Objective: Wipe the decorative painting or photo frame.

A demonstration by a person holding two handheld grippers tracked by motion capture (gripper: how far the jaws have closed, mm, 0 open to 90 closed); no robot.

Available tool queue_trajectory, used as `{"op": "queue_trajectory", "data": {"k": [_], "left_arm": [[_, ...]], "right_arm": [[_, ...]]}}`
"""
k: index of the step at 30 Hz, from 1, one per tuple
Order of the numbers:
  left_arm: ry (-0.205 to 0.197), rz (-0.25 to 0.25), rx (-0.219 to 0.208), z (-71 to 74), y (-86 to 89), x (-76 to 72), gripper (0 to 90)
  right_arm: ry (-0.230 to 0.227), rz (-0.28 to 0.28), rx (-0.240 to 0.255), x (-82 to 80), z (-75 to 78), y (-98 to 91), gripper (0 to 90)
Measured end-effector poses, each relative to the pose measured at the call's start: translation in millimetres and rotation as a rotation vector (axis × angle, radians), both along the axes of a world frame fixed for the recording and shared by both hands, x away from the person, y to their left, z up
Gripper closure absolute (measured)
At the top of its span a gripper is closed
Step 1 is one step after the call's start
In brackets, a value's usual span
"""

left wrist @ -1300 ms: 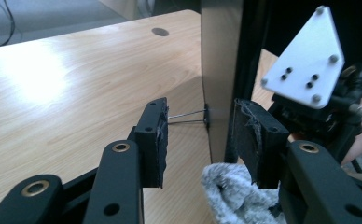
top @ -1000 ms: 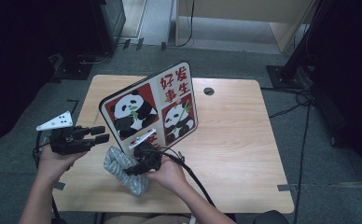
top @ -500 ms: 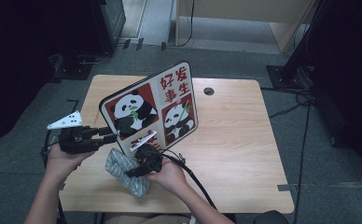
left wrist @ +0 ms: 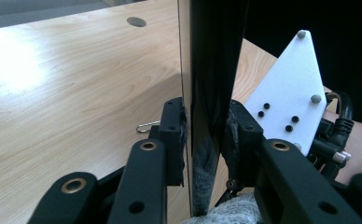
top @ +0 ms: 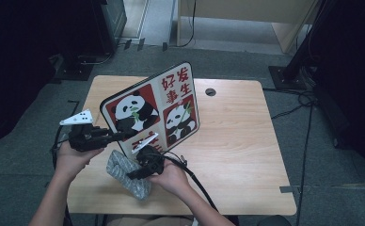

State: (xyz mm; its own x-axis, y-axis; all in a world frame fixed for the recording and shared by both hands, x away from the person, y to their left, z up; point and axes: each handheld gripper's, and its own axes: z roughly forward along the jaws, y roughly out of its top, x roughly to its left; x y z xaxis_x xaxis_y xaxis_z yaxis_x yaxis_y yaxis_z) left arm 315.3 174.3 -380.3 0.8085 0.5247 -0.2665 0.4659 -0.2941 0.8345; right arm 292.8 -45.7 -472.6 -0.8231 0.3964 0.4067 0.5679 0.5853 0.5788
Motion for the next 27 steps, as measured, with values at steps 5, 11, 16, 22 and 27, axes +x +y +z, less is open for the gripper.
{"op": "queue_trajectory", "data": {"k": [5,11,16,22,27], "left_arm": [[-0.005,-0.011,0.011,-0.1,-0.6,0.0,78.0],[-0.002,-0.007,0.003,-0.5,-0.4,-0.4,78.1],[0.001,-0.003,-0.008,-1.3,0.0,-0.3,78.1],[0.000,-0.001,-0.011,-1.6,0.2,-0.5,78.1],[-0.002,0.001,-0.013,-1.7,0.1,-0.7,78.0]], "right_arm": [[-0.005,0.004,-0.004,0.0,1.3,-1.2,62.5],[-0.016,0.016,-0.008,1.3,5.8,-9.5,63.2],[-0.027,0.030,-0.007,-0.2,12.6,-16.8,63.7],[-0.062,0.047,0.014,-1.9,24.5,-28.8,63.7],[-0.070,0.038,0.026,-0.3,36.7,-43.1,63.7]]}}
